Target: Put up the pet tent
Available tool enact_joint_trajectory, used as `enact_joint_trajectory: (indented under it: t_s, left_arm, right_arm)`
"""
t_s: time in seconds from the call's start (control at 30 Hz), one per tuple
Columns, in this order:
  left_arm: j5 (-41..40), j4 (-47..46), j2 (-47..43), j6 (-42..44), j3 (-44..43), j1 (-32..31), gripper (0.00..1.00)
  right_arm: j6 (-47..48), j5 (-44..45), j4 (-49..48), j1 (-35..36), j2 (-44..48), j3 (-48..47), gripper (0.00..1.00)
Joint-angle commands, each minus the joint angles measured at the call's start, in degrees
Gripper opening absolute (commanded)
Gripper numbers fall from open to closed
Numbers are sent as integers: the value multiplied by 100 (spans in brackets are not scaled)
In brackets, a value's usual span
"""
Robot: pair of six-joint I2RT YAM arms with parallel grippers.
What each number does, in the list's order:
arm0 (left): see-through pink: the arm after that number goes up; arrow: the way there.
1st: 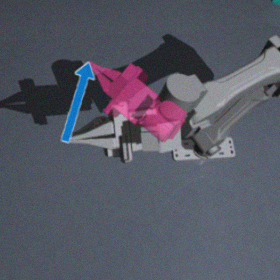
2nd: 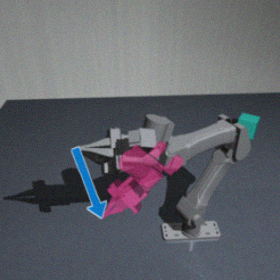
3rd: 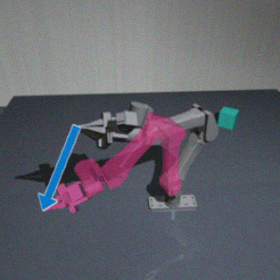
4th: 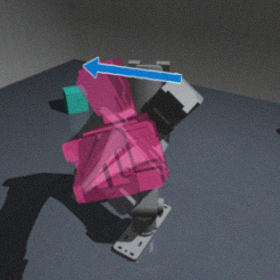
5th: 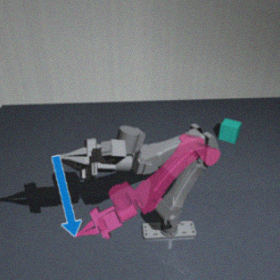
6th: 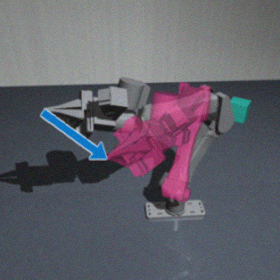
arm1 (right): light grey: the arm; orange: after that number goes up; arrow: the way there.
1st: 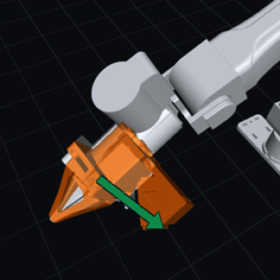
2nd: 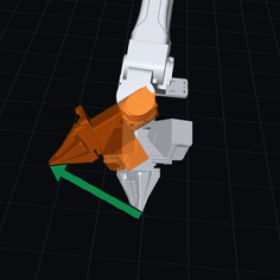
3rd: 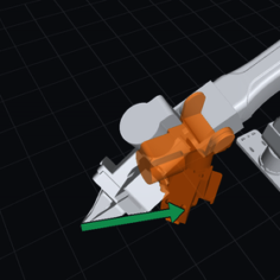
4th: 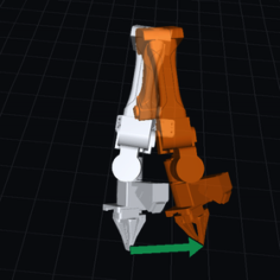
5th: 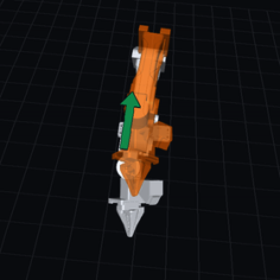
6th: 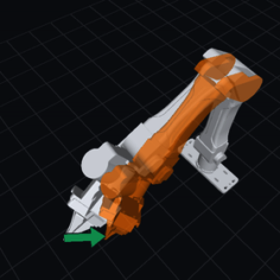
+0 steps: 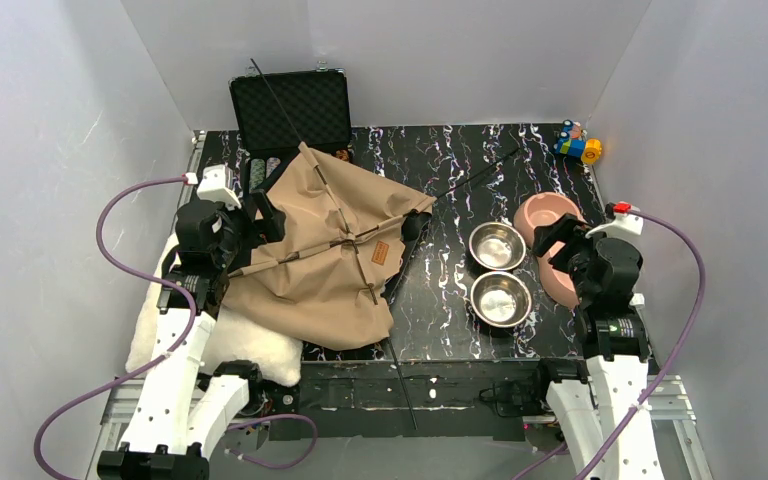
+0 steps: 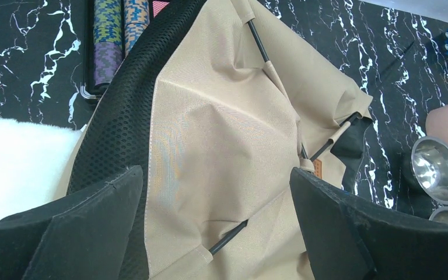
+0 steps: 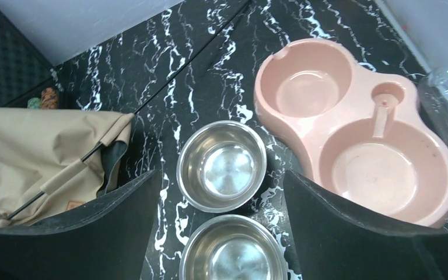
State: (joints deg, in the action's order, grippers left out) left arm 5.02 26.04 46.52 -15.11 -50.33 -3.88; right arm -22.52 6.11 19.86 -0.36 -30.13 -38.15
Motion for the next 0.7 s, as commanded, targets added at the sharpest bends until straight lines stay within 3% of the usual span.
enact_joint_trajectory:
  t_s: [0.0,0.2,0.27,0.43,0.67]
  left_arm:
    - [74,34,-61,-10,-179,-16,98]
    - [-741,424,252,298,-466,-16,98]
    - [-865,424,254,352,-397,-17,98]
    - [-888,569,322,489,-239,-8,98]
    - [-241,709,661,468,-269,-1,98]
  right_arm:
    - [227,-651,-63,-17,-72,-282,85]
    - [144,-1863,-360,33,-437,-458,86]
    - [29,-1917,-467,406,-727,-524,85]
    - [179,-712,-501,2315,-1724,-990,84]
    - [422,-501,-818,4111,-3859,-2212,79]
